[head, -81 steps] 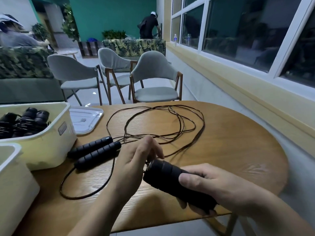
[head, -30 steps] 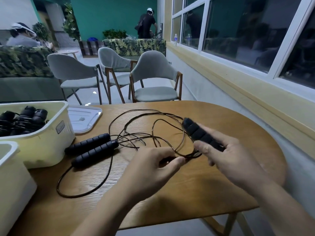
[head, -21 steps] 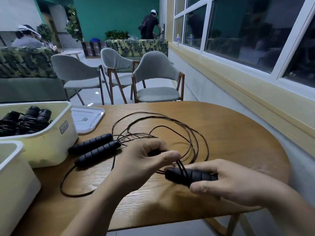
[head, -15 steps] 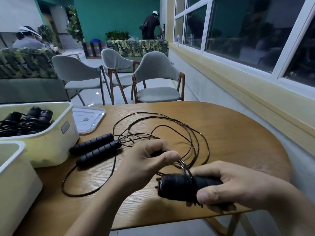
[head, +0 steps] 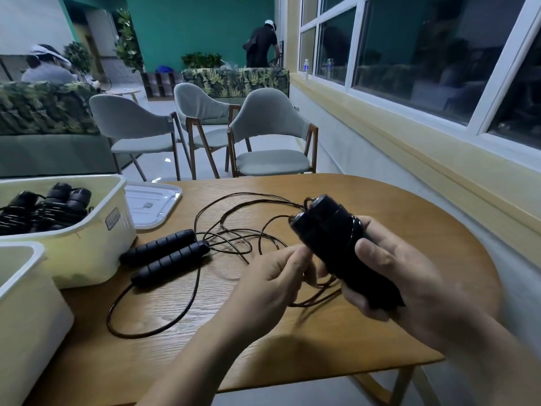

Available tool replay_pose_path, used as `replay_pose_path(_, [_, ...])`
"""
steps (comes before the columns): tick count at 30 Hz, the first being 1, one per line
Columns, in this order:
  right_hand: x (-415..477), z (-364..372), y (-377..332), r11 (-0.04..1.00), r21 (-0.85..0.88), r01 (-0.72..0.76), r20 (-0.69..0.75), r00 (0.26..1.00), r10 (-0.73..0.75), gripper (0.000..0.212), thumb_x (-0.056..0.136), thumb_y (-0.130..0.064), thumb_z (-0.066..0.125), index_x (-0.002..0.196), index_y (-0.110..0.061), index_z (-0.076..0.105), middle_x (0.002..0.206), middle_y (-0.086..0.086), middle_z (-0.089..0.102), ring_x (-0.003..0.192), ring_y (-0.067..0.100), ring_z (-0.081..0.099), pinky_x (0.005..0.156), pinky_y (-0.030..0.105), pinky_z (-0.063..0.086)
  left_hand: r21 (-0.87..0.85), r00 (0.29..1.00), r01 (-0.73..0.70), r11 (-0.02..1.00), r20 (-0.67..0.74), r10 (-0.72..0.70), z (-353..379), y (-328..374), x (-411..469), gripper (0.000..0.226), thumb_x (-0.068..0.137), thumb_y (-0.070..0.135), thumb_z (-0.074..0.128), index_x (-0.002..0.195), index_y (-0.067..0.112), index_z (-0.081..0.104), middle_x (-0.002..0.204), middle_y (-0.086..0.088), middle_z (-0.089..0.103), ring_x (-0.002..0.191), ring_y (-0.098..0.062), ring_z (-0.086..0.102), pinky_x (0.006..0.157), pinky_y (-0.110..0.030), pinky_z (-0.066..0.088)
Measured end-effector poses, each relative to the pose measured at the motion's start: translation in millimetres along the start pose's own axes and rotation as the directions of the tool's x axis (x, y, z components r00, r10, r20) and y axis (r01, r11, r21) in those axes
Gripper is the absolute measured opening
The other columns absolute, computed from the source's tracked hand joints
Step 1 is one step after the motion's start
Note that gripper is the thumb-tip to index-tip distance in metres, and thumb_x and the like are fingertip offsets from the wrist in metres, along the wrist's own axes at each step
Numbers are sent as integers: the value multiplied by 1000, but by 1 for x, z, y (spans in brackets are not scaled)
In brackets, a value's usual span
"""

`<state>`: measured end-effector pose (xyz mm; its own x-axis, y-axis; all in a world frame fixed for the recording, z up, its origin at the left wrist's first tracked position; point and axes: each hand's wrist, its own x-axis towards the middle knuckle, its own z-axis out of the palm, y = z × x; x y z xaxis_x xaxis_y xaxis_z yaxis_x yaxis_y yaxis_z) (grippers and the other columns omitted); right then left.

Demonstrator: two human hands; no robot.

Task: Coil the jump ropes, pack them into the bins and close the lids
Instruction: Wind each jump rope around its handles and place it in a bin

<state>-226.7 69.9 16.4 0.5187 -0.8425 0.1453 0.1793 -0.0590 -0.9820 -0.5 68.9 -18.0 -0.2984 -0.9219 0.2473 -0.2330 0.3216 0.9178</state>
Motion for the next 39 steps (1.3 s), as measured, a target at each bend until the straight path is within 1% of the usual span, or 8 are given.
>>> replay_pose_path(7, [1, -1, -6, 983, -165, 75, -414, 900, -138, 48, 97, -43, 71, 143, -34, 60, 111, 21, 75, 66, 27, 57, 48, 37, 39, 390, 1000, 23, 920, -27, -14, 3, -9, 3, 43, 110, 55, 40, 87, 27, 65, 73, 7, 63, 73, -10, 60, 68, -38, 49])
replay_pose_path(12, [1, -5, 1, 826, -548, -131, -518, 829, -212, 49, 89, -62, 72, 136, -61, 58, 88, 1, 77, 67, 16, 69, 61, 38, 51, 487, 1000, -15, 873, 5, 15, 3, -9, 2, 37, 107, 54, 49, 91, 26, 66, 79, 6, 68, 77, -10, 63, 69, -38, 51])
replay_pose_path(15, [4, -10, 5, 688, -667, -286, -510, 848, -143, 59, 78, -75, 70, 134, -68, 55, 96, -11, 74, 80, 10, 71, 72, 35, 55, 459, 994, -92, 884, -4, 106, 0, -6, 1, 31, 104, 46, 62, 86, 22, 67, 71, 4, 64, 67, -11, 60, 59, -35, 46])
replay_pose_path(19, [5, -15, 7, 609, -699, -375, -393, 913, 112, 51, 79, -70, 79, 127, -70, 59, 93, -11, 77, 69, 1, 70, 69, 25, 52, 182, 992, -89, 979, -71, 103, -10, 0, -1, 20, 98, 34, 75, 86, 19, 76, 67, 4, 66, 62, -6, 56, 57, -31, 40])
replay_pose_path(24, [-4, -10, -10, 694, -608, -386, -167, 917, 363, 37, 90, -45, 82, 122, -59, 69, 73, -9, 72, 59, 10, 56, 58, 18, 44, -108, 996, -31, 994, -87, 22, -20, 9, -4, 17, 94, 25, 78, 86, 10, 79, 62, 9, 59, 55, -6, 46, 54, -20, 34])
replay_pose_path(30, [-9, -11, -25, 735, -547, -401, 49, 861, 506, 45, 91, -46, 85, 131, -52, 67, 106, 18, 76, 68, 19, 57, 55, 26, 42, -60, 999, -17, 998, -44, 15, -26, 16, -8, 19, 90, 38, 81, 89, 19, 81, 78, -26, 63, 60, -17, 48, 57, -33, 37])
replay_pose_path(35, [-11, -13, -27, 809, -445, -385, 116, 870, 479, 51, 85, -48, 84, 134, -44, 68, 103, 18, 77, 65, 23, 56, 52, 31, 34, 1, 995, -61, 998, -81, 61, -33, 13, -3, 33, 84, 47, 85, 81, 15, 77, 65, -4, 55, 62, -12, 50, 60, -35, 38])
replay_pose_path(39, [-9, -16, -22, 886, -302, -351, 268, 861, 432, 56, 88, -45, 82, 135, -20, 65, 105, 28, 73, 62, 22, 54, 46, 30, 30, 2, 996, -74, 997, -39, 74, -30, 9, 0, 39, 84, 57, 75, 74, 19, 71, 63, 1, 48, 60, -12, 44, 56, -31, 32])
